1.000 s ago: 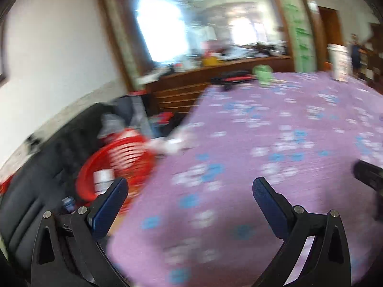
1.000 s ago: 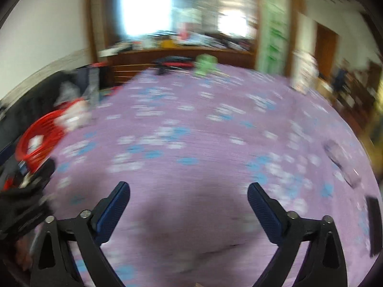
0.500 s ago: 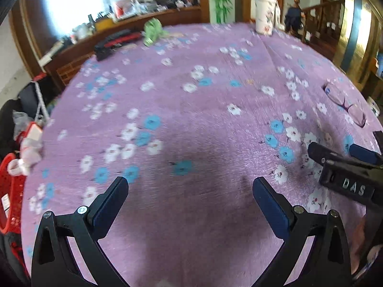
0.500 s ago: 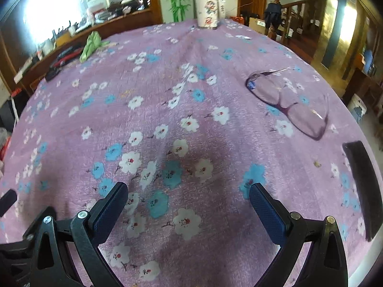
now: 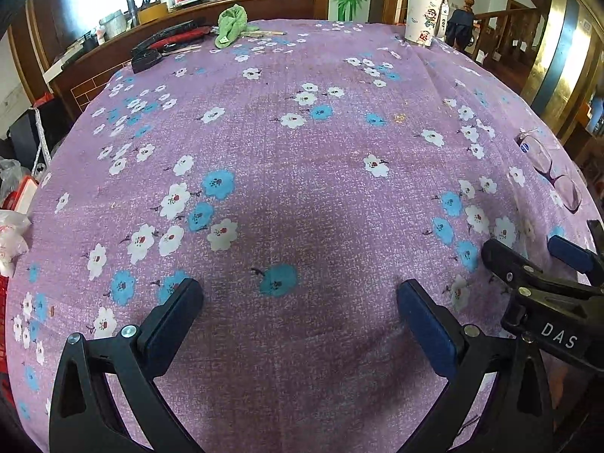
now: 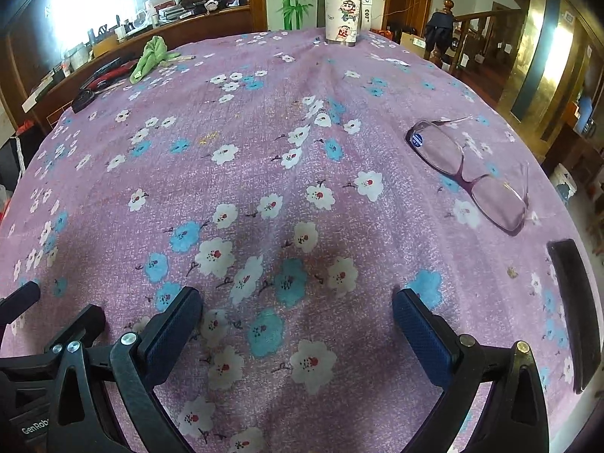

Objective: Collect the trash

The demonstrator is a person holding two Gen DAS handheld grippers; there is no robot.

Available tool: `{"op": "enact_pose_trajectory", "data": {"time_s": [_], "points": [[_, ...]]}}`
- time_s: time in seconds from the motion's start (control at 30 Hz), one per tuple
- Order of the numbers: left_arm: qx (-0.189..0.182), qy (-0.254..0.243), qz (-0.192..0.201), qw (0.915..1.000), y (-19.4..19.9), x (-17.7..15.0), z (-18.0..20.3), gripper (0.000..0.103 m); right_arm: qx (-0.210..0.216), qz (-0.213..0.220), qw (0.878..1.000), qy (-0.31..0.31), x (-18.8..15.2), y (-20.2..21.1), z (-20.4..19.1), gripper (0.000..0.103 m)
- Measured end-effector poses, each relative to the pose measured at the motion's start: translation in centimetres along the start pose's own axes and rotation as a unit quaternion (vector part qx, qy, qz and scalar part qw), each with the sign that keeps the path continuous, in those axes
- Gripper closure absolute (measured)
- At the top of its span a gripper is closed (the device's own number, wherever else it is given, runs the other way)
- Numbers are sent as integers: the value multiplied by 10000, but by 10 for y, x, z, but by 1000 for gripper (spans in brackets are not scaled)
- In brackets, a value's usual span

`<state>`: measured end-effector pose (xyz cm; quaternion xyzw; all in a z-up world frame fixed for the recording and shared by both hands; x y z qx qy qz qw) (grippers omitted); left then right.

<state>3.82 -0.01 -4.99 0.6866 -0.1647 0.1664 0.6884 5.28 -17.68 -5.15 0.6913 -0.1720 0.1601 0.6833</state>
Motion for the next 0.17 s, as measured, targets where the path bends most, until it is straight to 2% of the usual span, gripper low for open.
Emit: {"op": "enact_pose_trajectory", "data": {"time_s": [0.17], "points": [[13, 1, -7, 10000, 0, 0, 0, 0, -2, -4, 10000, 2, 0, 0, 0, 0]]}}
Point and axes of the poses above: each gripper's, at about its wrist camera, not at the fingertips, and y roughly against the way its jaws point, z to its right, x to its top, the point moved 5 cm from there along -y, roughly the way its jaws point, and after that the axes turned 5 degrees about -z, right-handed, at the moved point
